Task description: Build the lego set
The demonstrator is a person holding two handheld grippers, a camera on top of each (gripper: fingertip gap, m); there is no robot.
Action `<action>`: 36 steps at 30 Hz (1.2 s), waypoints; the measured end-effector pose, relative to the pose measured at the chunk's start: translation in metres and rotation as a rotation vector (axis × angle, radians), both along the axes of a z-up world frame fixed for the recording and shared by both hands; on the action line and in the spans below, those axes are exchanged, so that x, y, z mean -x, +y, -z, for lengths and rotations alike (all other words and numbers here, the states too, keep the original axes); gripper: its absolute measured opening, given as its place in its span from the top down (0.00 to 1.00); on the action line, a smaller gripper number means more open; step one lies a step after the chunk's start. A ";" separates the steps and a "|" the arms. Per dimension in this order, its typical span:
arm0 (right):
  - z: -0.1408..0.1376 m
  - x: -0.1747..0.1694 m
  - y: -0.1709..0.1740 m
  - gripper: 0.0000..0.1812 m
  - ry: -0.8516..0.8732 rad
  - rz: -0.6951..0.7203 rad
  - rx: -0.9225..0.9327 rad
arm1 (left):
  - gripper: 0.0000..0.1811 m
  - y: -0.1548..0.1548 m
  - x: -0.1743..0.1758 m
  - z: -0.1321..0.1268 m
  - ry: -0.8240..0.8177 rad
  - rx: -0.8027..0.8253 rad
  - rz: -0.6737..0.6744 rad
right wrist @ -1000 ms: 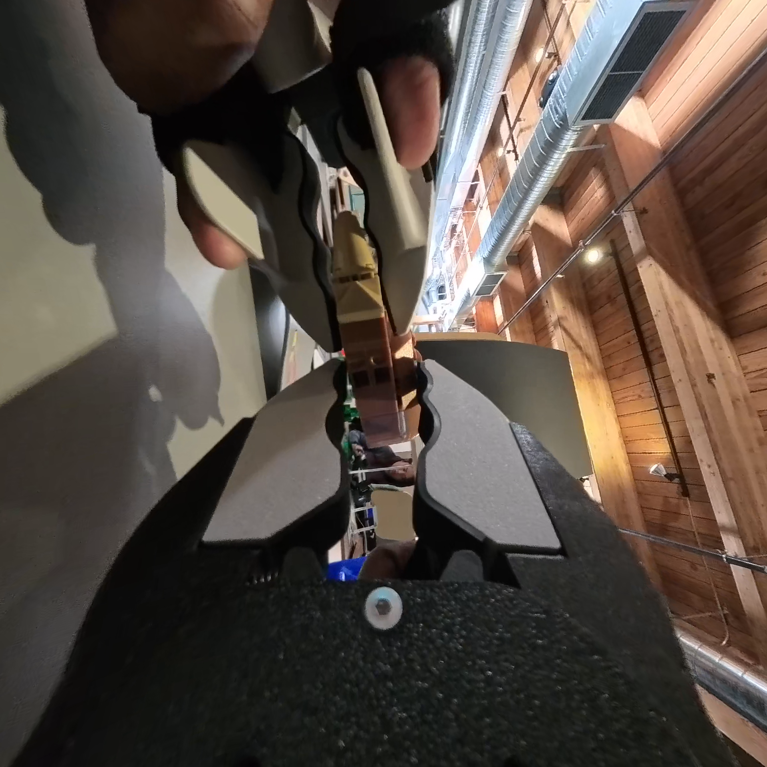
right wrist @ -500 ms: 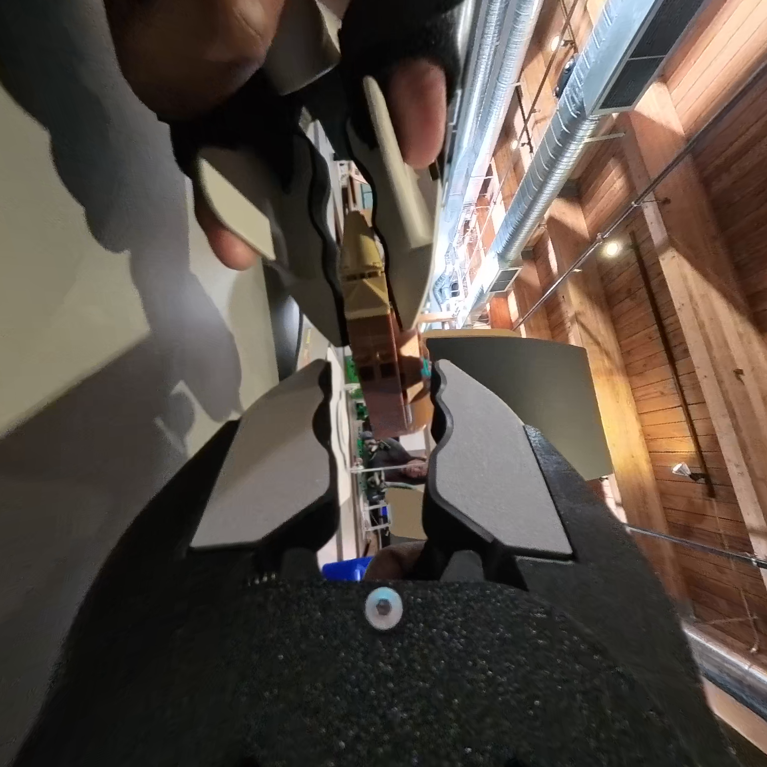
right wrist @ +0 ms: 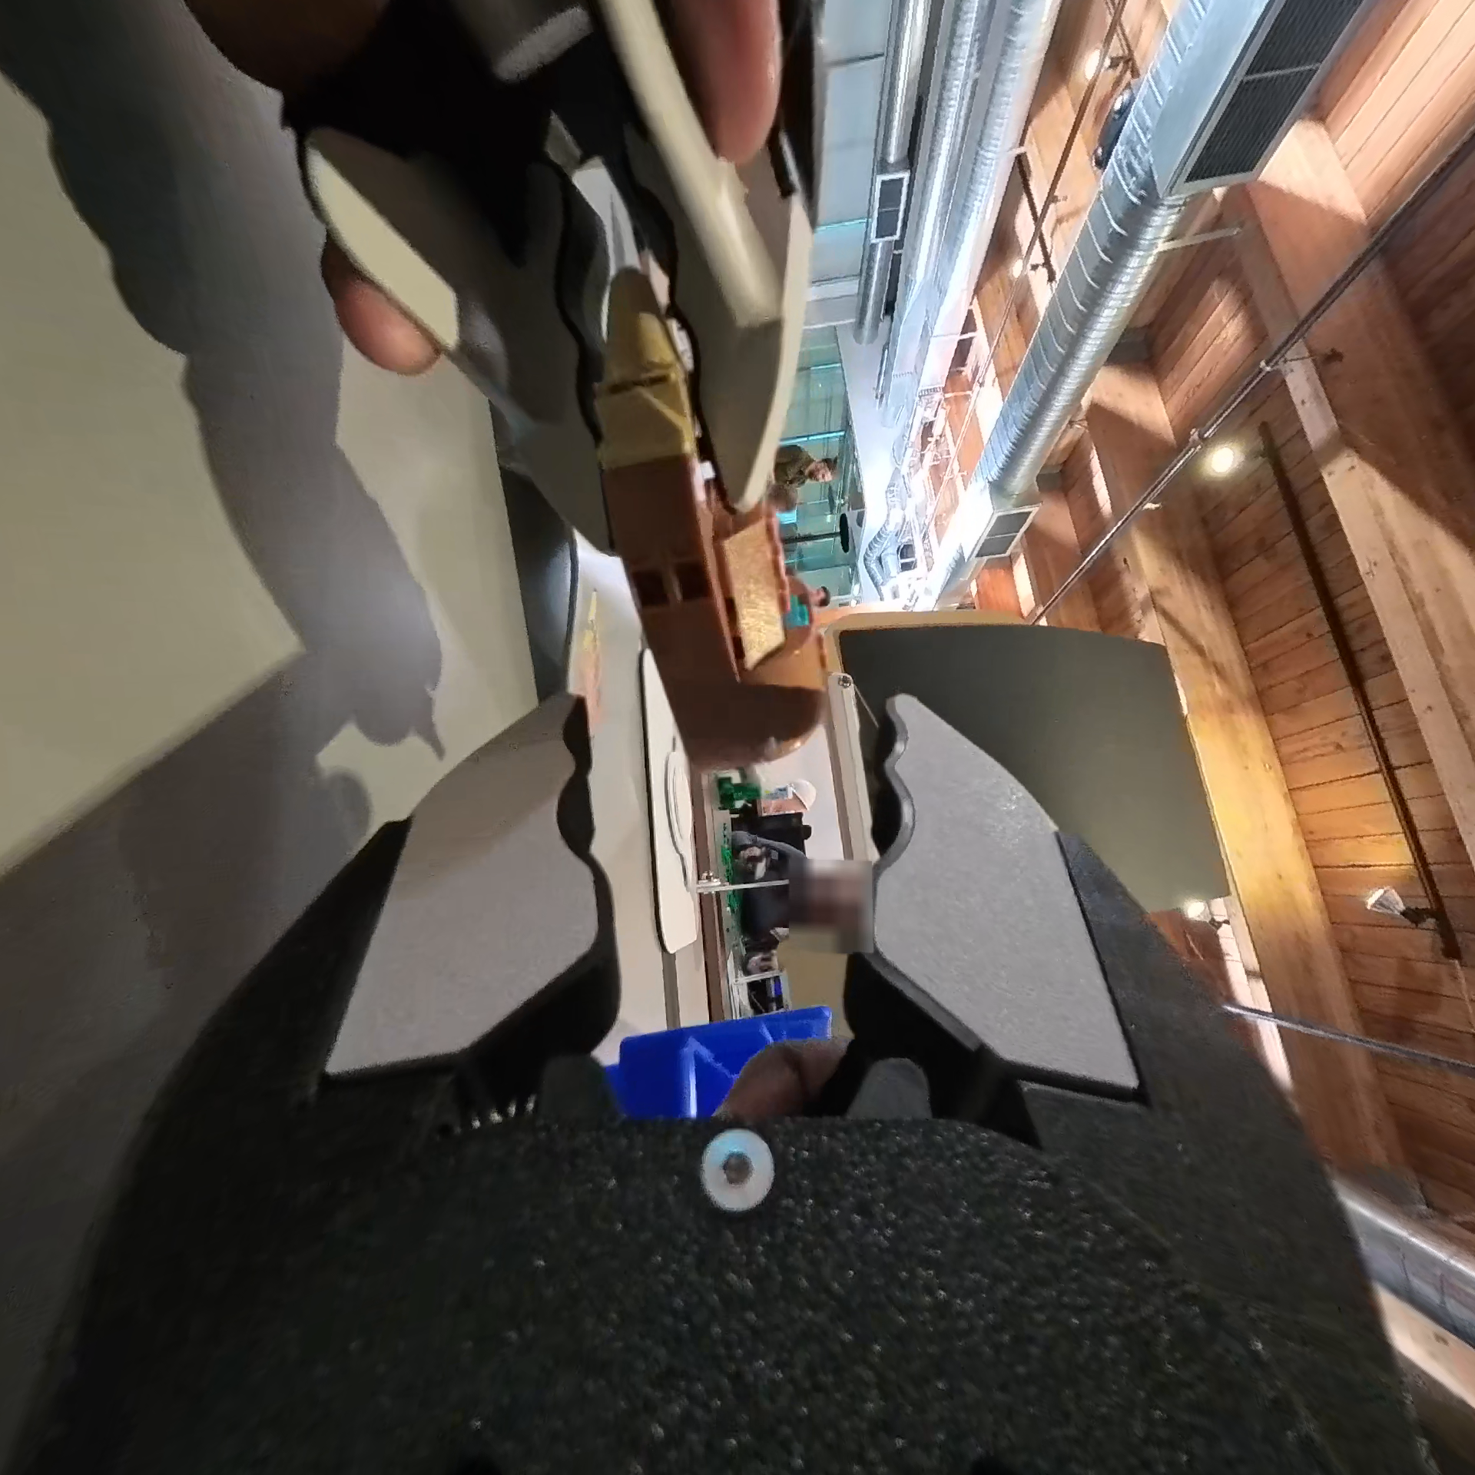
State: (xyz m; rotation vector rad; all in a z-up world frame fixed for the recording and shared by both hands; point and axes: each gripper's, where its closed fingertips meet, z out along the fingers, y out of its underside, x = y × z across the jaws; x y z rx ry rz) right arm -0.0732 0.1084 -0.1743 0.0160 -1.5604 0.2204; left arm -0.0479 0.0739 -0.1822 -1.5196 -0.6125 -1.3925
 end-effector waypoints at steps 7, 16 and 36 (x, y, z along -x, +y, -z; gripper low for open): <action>0.002 0.003 -0.003 0.63 0.005 -0.012 -0.030 | 0.88 -0.002 -0.021 0.002 0.021 0.001 0.111; 0.001 0.004 -0.003 0.76 0.011 0.002 -0.031 | 0.88 -0.002 -0.025 0.004 0.051 0.013 0.125; 0.046 -0.021 0.012 0.71 -0.349 0.071 0.109 | 0.88 0.000 -0.001 0.041 0.220 0.250 0.043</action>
